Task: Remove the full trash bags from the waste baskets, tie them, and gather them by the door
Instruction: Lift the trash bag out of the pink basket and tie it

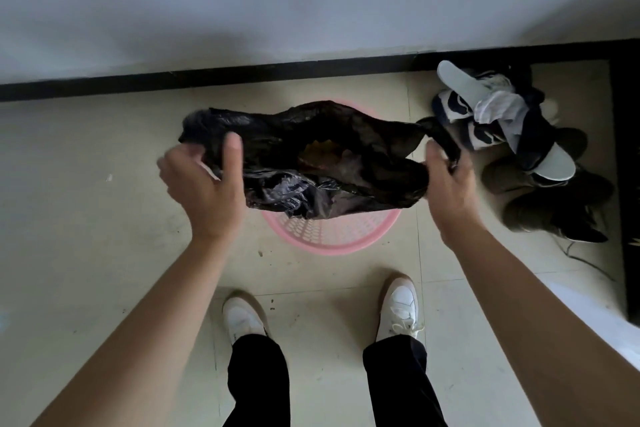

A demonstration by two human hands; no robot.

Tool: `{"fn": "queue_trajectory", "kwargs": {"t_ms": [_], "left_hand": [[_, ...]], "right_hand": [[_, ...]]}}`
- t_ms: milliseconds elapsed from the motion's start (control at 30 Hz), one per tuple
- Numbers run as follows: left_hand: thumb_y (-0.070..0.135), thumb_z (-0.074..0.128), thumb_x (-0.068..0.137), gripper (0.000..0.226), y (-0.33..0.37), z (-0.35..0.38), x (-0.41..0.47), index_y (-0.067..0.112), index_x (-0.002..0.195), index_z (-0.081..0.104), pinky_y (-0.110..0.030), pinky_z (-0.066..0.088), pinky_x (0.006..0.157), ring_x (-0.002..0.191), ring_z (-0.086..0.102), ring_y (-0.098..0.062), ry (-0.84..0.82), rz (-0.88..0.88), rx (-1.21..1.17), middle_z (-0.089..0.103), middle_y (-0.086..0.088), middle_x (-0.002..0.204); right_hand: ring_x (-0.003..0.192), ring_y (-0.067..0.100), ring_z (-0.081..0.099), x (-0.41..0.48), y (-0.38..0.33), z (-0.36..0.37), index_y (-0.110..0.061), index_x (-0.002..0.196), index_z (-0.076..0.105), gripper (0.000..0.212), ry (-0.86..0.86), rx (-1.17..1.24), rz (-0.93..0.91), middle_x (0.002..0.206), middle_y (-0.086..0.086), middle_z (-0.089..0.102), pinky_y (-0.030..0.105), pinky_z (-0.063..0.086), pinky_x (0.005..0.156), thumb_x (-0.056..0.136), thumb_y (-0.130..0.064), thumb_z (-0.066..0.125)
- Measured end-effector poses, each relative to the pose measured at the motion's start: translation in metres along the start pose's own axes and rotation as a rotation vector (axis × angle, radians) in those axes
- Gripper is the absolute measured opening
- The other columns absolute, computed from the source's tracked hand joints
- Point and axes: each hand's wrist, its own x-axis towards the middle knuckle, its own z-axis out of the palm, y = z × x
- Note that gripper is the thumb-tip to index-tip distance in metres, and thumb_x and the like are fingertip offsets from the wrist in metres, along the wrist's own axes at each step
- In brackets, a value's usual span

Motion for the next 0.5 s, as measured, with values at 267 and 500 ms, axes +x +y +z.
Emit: {"fn": "queue_trajectory", "kwargs": {"t_ms": [267, 500], "left_hand": [[0.092, 0.056, 0.059, 0.133, -0.073, -0.008, -0.060, 0.004, 0.153, 0.021, -0.058, 0.027, 0.115, 0.138, 0.035, -0.036, -0.408, -0.242, 0.133, 0.039, -0.019, 0.147], [0.096, 0.067, 0.043, 0.145, -0.077, 0.025, -0.040, 0.016, 0.156, 0.022, -0.051, 0.029, 0.120, 0.148, 0.029, -0.028, -0.511, -0.178, 0.259, 0.033, -0.010, 0.158]], "right_hand": [[0.153, 0.023, -0.010, -0.003, 0.069, -0.016, -0.036, 0.154, -0.018, 0.146, -0.387, -0.826, 0.015, 0.165, -0.006, -0.018, 0.052, 0.005, 0.123, 0.049, -0.091, 0.065], [0.151, 0.029, -0.016, 0.024, 0.081, 0.008, -0.034, 0.158, -0.005, 0.135, -0.375, -0.987, -0.058, 0.166, 0.008, -0.013, 0.051, -0.002, 0.124, 0.052, -0.098, 0.047]]}}
